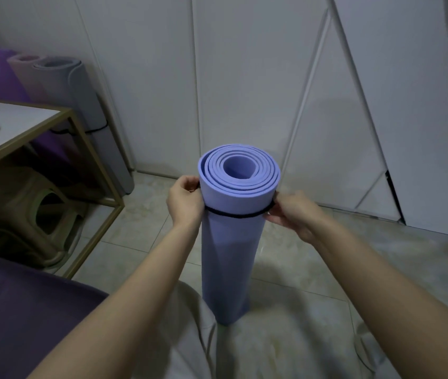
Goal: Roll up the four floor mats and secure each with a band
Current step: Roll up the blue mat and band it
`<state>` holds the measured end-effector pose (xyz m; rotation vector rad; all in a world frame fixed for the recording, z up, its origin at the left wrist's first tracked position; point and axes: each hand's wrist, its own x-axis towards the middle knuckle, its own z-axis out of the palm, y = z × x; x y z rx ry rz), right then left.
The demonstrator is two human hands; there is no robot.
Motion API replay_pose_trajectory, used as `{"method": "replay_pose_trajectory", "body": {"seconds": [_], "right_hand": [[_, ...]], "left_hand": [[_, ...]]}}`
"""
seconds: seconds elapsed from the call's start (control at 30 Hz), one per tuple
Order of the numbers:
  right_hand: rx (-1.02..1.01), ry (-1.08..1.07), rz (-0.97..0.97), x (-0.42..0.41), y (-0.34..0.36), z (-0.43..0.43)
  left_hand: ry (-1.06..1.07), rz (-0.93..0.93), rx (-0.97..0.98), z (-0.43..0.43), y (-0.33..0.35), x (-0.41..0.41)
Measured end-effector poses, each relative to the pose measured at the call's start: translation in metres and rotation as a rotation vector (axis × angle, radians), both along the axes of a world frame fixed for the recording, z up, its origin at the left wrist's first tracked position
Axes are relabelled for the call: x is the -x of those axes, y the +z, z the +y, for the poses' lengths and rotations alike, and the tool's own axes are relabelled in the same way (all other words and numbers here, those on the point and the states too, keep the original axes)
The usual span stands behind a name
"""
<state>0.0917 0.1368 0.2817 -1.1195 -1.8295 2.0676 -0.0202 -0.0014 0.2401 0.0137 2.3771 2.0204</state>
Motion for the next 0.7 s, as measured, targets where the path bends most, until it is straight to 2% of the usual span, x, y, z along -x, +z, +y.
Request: {"method": "replay_pose_trajectory", "body": {"seconds": [0.17,0.33,0.5,0.57,0.7], "right_hand": [[0.066,-0.011,-0.116,-0.010,-0.035,0.003],[0.039,-0.028,-0.145,-0.021,-0.039,0.010],[0.056,-0.055,-0.170,-0.028,-0.040,0.022],[0.091,-0.078,-0.155,-0.028,-0.043,0.023],[0.192,-0.143,-0.148,-0.023,-0.055,0.021]], "left_hand": [[-0.257,0.211,0.002,-0.012,-0.019,-0.024],[-0.525,0.091,-0.010,-0.007,-0.018,-0.040],[-0.480,0.237,0.279,-0.004,-0.015,-0.027],[-0.480,0.128,0.259,-0.002,-0.013,-0.015],[-0.507,-0.237,0.103,-0.005,-0.006,0.001]]}}
